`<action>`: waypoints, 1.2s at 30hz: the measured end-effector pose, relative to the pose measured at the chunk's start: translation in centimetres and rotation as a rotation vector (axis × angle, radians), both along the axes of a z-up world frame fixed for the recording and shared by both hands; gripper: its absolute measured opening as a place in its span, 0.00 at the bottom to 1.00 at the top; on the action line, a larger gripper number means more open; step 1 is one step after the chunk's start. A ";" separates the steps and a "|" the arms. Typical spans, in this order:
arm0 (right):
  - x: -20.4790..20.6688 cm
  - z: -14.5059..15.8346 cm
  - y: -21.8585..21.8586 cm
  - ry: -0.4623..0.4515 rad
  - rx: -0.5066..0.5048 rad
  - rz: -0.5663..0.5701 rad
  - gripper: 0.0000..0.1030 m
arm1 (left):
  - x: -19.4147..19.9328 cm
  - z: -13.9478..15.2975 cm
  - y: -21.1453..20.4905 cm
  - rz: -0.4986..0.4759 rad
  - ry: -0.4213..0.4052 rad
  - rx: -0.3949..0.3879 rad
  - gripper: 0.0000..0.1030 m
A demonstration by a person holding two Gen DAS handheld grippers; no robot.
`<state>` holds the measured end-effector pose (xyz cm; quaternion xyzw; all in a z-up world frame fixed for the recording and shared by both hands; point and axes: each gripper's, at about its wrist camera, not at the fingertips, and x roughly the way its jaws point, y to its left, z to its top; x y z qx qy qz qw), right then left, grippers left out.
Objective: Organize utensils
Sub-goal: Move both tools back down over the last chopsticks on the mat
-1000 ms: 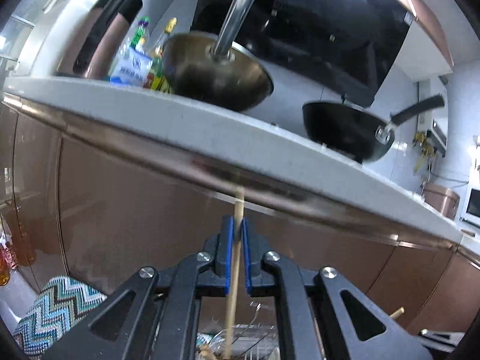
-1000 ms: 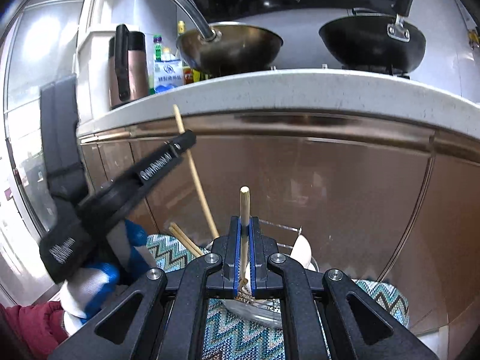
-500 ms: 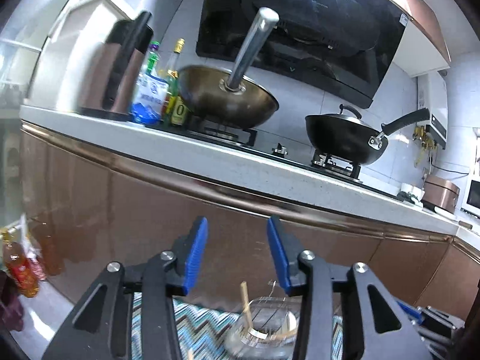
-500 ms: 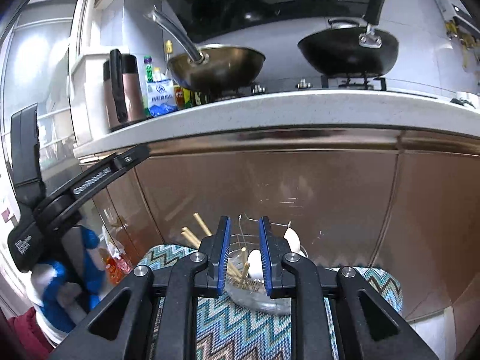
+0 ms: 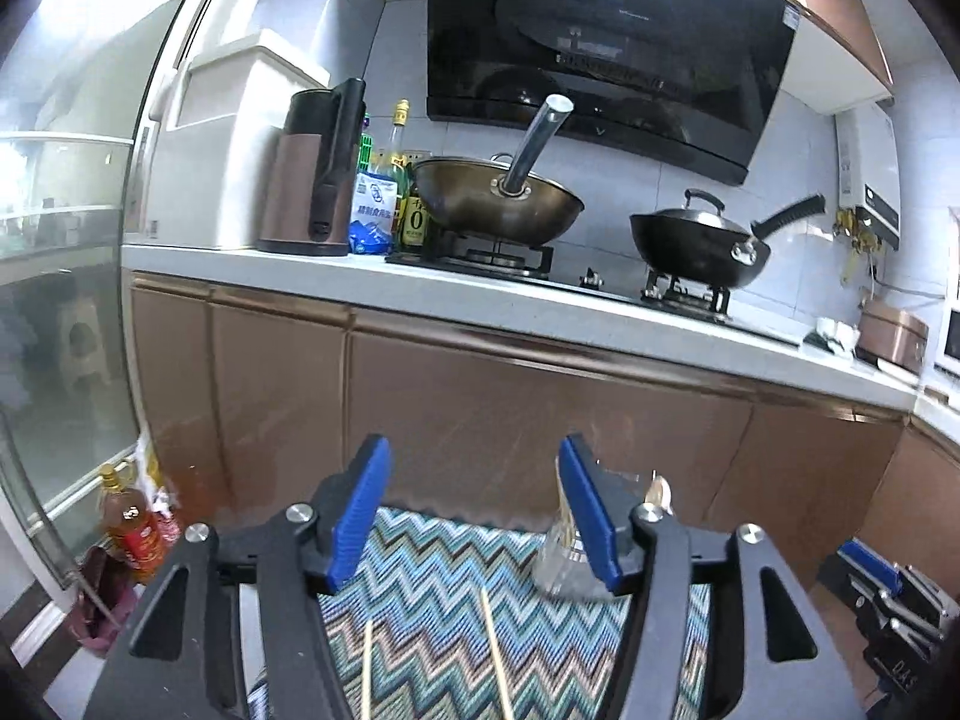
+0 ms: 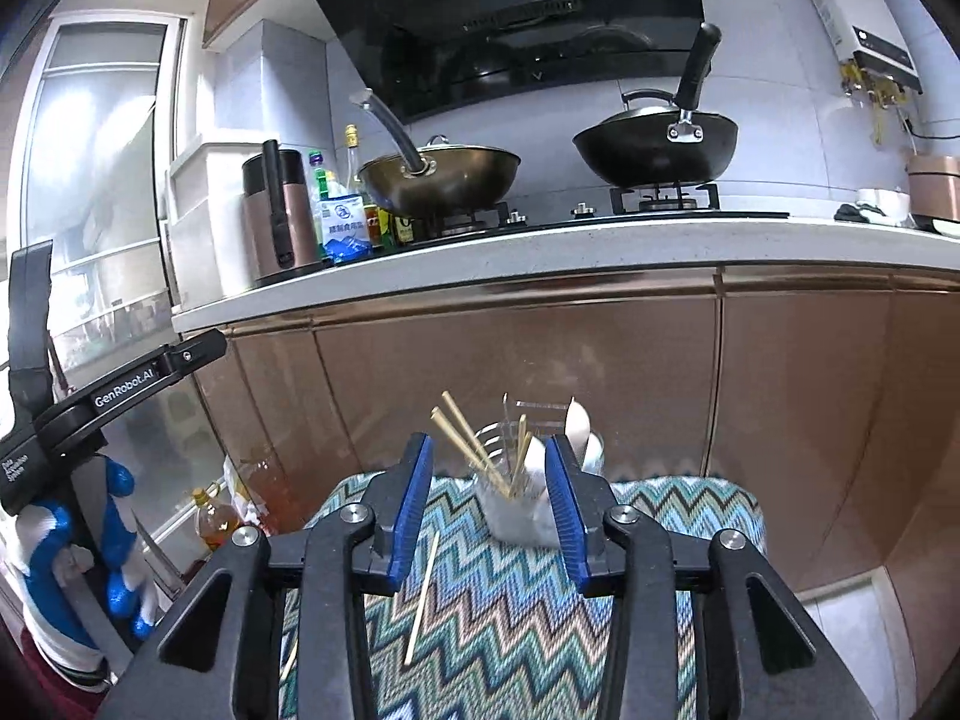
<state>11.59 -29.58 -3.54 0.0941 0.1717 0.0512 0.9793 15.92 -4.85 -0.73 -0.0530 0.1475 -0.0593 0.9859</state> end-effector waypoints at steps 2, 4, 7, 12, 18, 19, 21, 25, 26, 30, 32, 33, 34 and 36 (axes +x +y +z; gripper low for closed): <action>-1.3 -0.2 0.4 -0.001 0.004 -0.004 0.38 | -1.4 -0.3 0.3 0.004 0.007 0.012 0.55; -2.4 -0.5 0.9 -0.003 0.003 -0.013 0.38 | -2.7 -0.7 0.7 -0.006 0.026 0.009 0.55; -3.9 -0.9 1.5 0.000 -0.008 -0.031 0.38 | -4.2 -1.4 1.2 -0.007 0.040 0.003 0.55; -6.1 -0.8 2.0 -0.010 0.005 -0.043 0.39 | -6.2 -2.0 1.7 0.012 0.041 0.017 0.55; -7.7 -0.3 2.7 -0.035 -0.001 -0.050 0.46 | -8.3 -1.8 2.4 0.029 0.015 0.026 0.56; -7.9 -0.3 2.9 -0.038 -0.002 -0.049 0.47 | -8.7 -1.8 2.5 0.031 0.007 0.029 0.55; -8.1 -0.2 3.2 -0.042 -0.004 -0.046 0.50 | -9.2 -1.6 2.5 0.035 -0.005 0.035 0.56; -8.4 -0.2 3.9 -0.046 -0.017 -0.039 0.55 | -10.3 -1.3 2.6 0.045 -0.034 0.047 0.60; -8.4 -0.2 3.9 -0.046 -0.018 -0.038 0.55 | -10.5 -1.3 2.7 0.049 -0.040 0.048 0.61; -8.8 -0.4 4.1 -0.048 -0.020 -0.041 0.57 | -11.0 -1.2 2.7 0.056 -0.056 0.060 0.62; -8.9 -0.5 4.1 -0.047 -0.019 -0.045 0.59 | -11.1 -1.3 2.6 0.059 -0.059 0.068 0.62; -8.9 -0.5 4.0 -0.047 -0.018 -0.046 0.59 | -11.1 -1.4 2.6 0.060 -0.060 0.071 0.63; -8.9 -0.6 4.0 -0.046 -0.017 -0.046 0.59 | -11.1 -1.4 2.5 0.060 -0.060 0.074 0.63; -8.8 -0.8 4.0 -0.045 -0.019 -0.037 0.59 | -11.1 -1.6 2.4 0.063 -0.062 0.080 0.63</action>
